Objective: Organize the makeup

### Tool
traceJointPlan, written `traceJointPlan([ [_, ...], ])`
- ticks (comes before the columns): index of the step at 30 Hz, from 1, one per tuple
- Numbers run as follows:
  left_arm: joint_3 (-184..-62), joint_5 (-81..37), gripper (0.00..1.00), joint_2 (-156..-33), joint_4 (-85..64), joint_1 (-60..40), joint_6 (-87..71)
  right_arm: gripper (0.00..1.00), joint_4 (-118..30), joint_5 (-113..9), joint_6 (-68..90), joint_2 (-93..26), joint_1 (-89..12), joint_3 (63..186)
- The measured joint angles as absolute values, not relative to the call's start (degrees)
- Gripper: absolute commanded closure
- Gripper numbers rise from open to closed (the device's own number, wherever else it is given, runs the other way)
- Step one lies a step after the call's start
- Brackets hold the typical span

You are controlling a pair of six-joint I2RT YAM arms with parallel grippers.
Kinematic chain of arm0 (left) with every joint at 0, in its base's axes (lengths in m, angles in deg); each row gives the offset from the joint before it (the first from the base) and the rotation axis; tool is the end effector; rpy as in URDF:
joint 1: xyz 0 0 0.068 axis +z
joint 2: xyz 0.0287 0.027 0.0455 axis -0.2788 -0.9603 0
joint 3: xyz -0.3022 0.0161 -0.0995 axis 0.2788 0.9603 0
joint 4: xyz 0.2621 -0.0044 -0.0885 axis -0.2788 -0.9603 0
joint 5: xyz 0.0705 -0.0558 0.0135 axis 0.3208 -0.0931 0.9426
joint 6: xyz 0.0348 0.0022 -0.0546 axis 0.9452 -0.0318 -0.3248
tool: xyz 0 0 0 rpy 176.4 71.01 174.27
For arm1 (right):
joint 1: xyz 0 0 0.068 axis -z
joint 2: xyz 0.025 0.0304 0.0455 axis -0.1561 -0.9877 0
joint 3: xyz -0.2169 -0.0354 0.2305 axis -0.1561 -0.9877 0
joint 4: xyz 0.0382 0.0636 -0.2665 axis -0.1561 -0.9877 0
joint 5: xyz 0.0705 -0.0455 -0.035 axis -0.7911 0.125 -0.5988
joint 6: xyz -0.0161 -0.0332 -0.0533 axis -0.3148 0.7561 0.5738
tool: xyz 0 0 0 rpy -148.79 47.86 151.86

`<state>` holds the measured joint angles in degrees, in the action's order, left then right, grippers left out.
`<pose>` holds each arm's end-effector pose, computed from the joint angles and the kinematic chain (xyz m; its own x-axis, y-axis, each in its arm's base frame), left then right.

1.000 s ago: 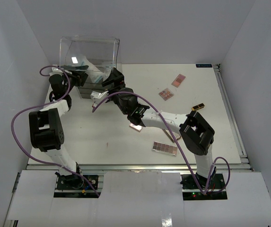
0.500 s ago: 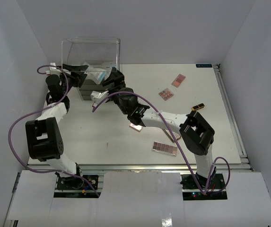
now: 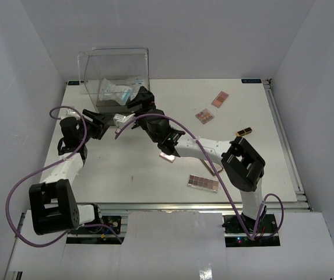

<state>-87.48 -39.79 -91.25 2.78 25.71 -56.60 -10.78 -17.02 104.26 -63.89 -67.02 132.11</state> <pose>0.2851 0.0252 0.2636 -0.3987 -0.8547 -0.3326 -0.1691 0.4249 -0.8893 0.2905 0.4217 0.3381 0.5144 -0.8521 -0.0969 0.0063 0.1167 -0.9931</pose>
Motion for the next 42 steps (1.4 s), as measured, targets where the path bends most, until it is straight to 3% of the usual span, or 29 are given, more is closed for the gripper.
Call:
traceJointPlan([
  [9, -79.6, -36.6, 0.3, -86.1, -2.7, 26.8, -56.5, 0.02, -44.6, -26.5, 94.3, -57.4, -67.8, 128.0],
  [16, -75.6, -46.4, 0.3, -93.1, 12.8, 27.0, -56.9, 0.0, -63.2, -40.9, 83.7, -50.3, -66.3, 127.3],
  [19, -75.5, -49.9, 0.31, -98.7, 19.7, 26.9, -57.5, 0.1, -67.4, -54.6, 74.5, -46.6, -59.6, 127.5],
  [26, -77.6, -53.3, 0.31, -111.3, 35.9, 26.9, -61.1, 0.12, -58.7, -88.0, 56.8, -32.1, -32.5, 116.4],
  [30, -82.1, -53.4, 0.36, -118.5, 42.6, 26.2, -64.0, 0.11, -49.7, -97.1, 49.8, -23.8, -26.8, 102.0],
  [38, -92.0, -50.7, 0.54, -126.6, 46.3, 22.7, -67.7, 0.11, -38.1, -105.5, 40.8, -18.4, -20.2, 90.1],
  [42, -93.8, -49.4, 0.76, -128.0, 45.0, 21.4, -68.2, 0.11, -34.3, -107.2, 39.2, -17.4, -18.8, 89.8],
])
